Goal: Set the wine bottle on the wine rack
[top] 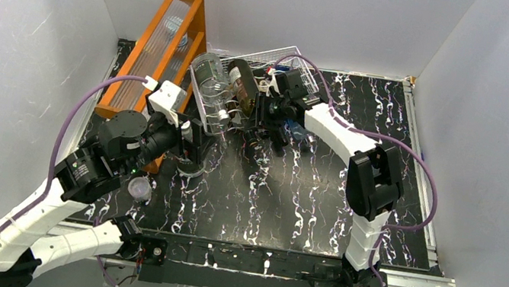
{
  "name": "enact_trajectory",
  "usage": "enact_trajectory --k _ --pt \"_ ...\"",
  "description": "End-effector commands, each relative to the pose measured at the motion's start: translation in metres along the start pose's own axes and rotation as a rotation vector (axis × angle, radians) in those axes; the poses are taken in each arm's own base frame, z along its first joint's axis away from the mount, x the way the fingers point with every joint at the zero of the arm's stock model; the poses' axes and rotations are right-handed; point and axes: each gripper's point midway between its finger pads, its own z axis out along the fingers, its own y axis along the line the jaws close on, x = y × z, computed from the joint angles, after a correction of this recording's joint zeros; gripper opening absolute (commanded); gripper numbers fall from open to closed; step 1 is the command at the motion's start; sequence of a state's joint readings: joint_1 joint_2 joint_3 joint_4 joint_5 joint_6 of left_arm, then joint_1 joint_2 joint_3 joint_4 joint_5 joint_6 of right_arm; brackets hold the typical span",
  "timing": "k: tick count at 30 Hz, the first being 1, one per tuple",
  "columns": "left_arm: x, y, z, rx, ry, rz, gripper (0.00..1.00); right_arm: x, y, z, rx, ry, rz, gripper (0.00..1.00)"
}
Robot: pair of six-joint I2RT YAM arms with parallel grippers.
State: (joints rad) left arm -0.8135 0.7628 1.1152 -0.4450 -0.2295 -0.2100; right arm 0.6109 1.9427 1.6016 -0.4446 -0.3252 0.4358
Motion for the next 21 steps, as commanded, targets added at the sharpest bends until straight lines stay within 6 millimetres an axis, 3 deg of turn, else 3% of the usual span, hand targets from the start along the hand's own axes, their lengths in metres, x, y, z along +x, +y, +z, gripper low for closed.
enact_trajectory --k 1,14,18,21 --pt "-0.006 0.002 -0.006 -0.007 -0.022 -0.009 0.98 -0.065 0.05 -0.022 -0.145 -0.197 -0.084 0.0" --pt "0.001 0.003 -0.007 -0.004 -0.012 -0.006 0.98 -0.065 0.046 0.004 -0.167 -0.156 -0.067 0.0" --pt "0.005 0.003 -0.006 -0.005 -0.003 -0.011 0.98 -0.063 0.046 0.008 -0.181 -0.153 -0.067 0.28" --pt "0.006 0.001 -0.005 0.002 0.001 -0.016 0.98 -0.064 0.044 0.01 -0.171 -0.153 -0.063 0.4"
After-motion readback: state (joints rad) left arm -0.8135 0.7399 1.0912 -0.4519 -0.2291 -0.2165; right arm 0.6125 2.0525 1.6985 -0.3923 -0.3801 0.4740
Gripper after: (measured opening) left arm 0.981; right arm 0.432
